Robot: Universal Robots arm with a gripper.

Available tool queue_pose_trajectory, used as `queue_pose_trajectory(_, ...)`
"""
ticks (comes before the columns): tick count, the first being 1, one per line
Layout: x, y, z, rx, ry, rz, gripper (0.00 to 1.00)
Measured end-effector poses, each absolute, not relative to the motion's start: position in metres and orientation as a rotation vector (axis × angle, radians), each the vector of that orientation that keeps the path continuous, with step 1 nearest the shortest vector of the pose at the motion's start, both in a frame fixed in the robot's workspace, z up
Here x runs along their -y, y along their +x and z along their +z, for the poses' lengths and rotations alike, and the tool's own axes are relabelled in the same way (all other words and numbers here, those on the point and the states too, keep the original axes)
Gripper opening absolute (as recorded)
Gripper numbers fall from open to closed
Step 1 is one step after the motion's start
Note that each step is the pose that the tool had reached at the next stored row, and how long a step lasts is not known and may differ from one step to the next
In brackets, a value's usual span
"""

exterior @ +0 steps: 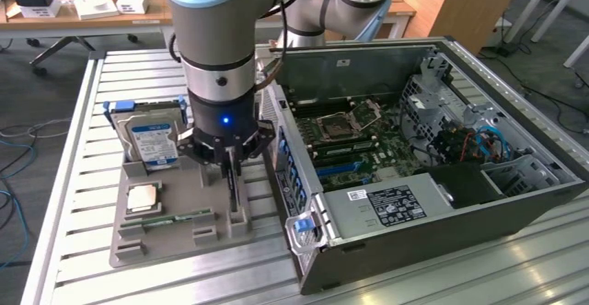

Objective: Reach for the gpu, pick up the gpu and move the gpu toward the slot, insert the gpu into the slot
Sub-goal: 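Pick up the gpu and move the gpu toward the slot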

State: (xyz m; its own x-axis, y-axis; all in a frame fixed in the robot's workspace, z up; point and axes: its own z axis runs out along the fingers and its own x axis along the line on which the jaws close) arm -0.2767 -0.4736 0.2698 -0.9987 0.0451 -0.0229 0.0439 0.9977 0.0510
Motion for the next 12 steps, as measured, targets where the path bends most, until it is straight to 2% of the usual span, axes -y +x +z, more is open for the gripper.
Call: queue_pose_trajectory(12,0.474,-0.277,0.321,-3.116,0.069,0.079,0.26)
